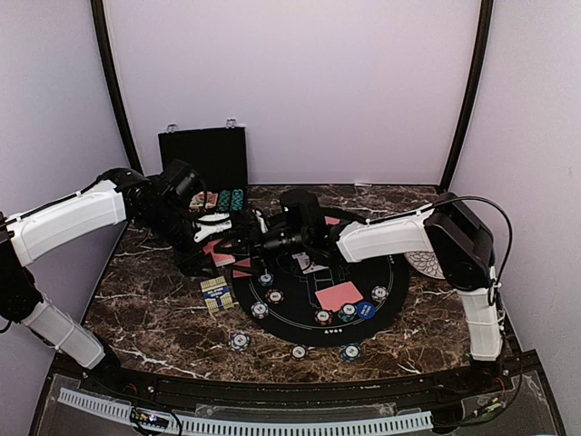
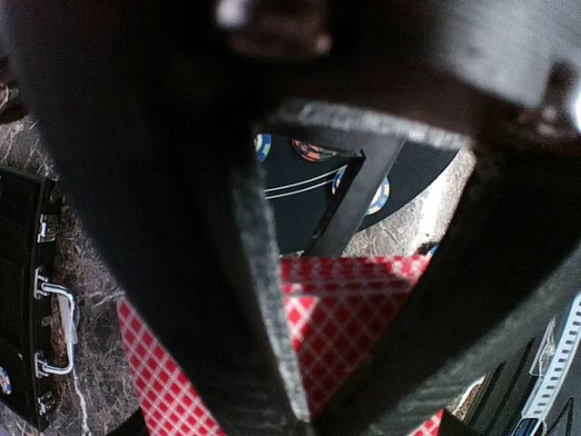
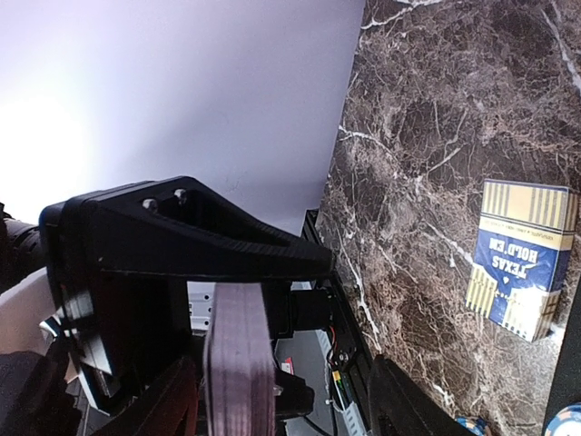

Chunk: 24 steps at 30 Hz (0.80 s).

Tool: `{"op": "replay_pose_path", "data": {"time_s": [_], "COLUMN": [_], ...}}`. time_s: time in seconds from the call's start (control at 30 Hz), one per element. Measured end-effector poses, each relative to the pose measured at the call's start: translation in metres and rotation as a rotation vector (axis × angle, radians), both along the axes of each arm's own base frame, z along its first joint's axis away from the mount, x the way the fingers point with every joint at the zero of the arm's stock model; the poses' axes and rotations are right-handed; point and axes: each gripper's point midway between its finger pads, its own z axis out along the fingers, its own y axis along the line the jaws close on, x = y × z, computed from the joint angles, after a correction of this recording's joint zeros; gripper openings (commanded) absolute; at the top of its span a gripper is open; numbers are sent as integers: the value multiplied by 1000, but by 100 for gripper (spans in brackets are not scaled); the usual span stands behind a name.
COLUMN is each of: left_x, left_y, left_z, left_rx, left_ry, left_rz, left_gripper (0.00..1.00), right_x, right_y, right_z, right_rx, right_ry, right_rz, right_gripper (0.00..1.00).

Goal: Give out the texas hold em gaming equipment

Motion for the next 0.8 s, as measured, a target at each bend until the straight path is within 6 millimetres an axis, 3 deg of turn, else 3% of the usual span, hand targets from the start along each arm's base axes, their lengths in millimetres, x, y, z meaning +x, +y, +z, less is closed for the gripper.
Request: {"op": "replay_pose_path", "data": {"time_s": [0.4,0.8], "left_x": [-3,-3], "left_y": [2,2], "left_z": [-2,-2], "left_rx": [10,11], "left_ry": [12,14], "left_rz": [0,0], "left_gripper": [0,0], "right_x": [2,10], "right_y": [1,-25], "right_z": [-9,-1], "right_rx": [-17,-60], "right_ry": [3,-47], "right_rz": [6,-30], "right_gripper": [55,36]}}
